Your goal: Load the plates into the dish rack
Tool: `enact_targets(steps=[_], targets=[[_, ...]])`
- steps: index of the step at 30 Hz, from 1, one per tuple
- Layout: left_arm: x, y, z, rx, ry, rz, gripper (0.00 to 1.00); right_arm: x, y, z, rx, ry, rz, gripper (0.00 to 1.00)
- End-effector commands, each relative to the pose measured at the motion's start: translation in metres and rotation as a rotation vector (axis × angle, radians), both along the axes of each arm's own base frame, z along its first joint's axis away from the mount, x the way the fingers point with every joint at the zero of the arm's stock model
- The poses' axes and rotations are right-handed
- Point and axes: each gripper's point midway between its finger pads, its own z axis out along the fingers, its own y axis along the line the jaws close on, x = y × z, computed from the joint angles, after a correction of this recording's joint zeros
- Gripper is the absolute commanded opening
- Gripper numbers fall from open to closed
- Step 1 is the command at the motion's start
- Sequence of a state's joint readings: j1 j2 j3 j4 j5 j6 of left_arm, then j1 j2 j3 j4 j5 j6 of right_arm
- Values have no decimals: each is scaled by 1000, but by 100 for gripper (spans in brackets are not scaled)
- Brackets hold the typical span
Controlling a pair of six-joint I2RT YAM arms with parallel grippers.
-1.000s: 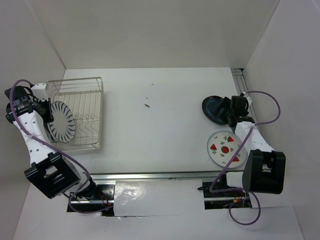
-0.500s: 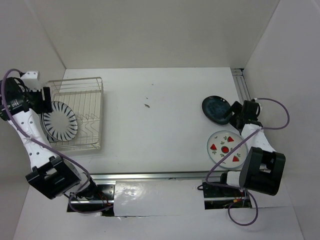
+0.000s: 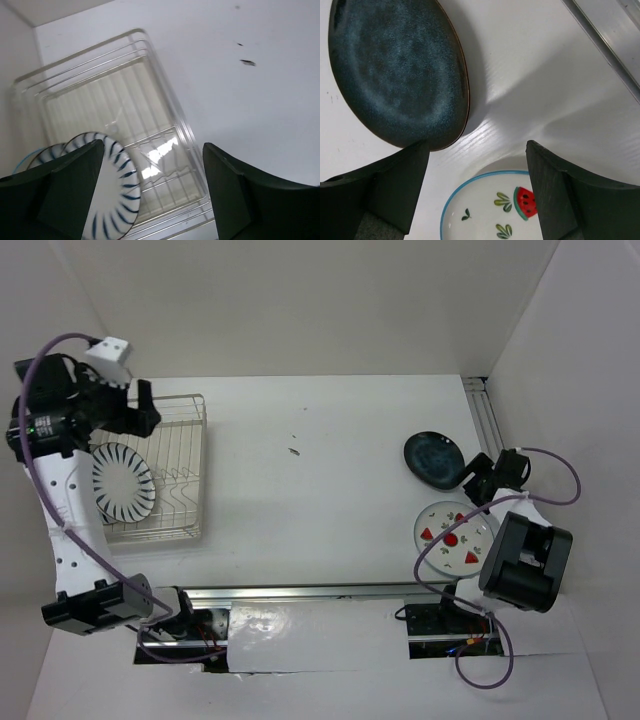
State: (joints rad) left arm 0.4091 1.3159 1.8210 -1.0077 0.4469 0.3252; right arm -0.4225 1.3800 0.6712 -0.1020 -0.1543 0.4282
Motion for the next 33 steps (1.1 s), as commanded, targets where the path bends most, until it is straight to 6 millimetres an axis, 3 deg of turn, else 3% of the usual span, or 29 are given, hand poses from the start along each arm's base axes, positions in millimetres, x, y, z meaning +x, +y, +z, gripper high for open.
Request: enact_targets(steps=[1,3,6,10,16,21,22,28,31,33], targets=[[6,-47,-25,-73,103,-89,92,15,-3,-2,2,-57,25,83],[11,-74,-37,-80,142,-141,92,16,-3,-10,16,-45,17,82],[16,-97,-47,-56,163,-177,92,21,-7,-15,11,-53,3,81],[21,-113,-55,-56,177,-193,92,33,-10,-22,25,-63,6,77],[28,-126,-75,-71,227,-216,91,47,-5,-35,94,-72,14,71],[33,-132,-93,-89,276,-229,91,47,-2,-49,132,-61,0,61],[34,-134,-96,-95,287,-236,91,52,-1,-44,131,-92,14,58],[37,-144,-111,-106,326,-266,89,55,17,-58,215,-102,81,45],[35,-149,-116,-112,336,-283,89,57,19,-58,226,-117,99,35],[36,-151,-118,-118,337,-290,89,58,20,-59,232,-119,106,21]])
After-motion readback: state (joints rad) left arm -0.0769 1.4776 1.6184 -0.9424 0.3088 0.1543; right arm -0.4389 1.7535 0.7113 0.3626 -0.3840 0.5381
